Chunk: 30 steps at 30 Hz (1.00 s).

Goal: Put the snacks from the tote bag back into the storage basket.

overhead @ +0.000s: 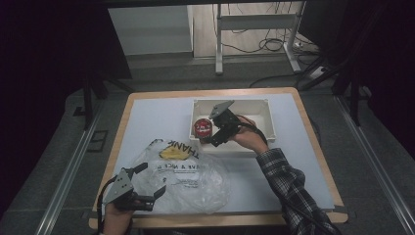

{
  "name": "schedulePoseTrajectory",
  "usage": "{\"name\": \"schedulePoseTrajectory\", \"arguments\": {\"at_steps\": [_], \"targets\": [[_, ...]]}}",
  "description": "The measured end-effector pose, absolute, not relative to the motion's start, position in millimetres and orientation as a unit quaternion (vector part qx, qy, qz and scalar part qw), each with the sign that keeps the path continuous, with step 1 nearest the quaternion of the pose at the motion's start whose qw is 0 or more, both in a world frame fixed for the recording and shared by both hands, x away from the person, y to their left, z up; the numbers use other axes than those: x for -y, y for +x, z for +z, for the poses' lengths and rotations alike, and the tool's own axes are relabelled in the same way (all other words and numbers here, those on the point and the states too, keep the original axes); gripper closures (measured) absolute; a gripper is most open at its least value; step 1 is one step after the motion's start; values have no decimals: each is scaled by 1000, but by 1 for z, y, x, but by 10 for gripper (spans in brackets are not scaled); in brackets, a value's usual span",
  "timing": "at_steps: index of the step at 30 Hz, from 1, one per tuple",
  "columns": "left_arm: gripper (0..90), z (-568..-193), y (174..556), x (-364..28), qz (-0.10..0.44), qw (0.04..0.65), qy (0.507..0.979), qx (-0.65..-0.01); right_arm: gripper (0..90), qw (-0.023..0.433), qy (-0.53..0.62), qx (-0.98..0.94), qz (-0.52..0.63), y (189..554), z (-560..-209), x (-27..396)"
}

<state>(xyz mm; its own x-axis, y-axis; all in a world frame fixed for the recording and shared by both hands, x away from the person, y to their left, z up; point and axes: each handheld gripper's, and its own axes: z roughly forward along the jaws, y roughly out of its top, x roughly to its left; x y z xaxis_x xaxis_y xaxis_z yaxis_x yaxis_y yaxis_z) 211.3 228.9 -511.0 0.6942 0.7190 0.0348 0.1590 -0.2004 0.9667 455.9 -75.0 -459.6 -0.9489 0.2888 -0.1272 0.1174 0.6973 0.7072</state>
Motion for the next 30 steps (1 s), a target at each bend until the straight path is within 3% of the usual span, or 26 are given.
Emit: {"name": "schedulePoseTrajectory", "arguments": {"at_steps": [30], "targets": [[27,-511,211,-229,252,556,732,-302,39,117,125,-889,424,431,-459,102]]}}
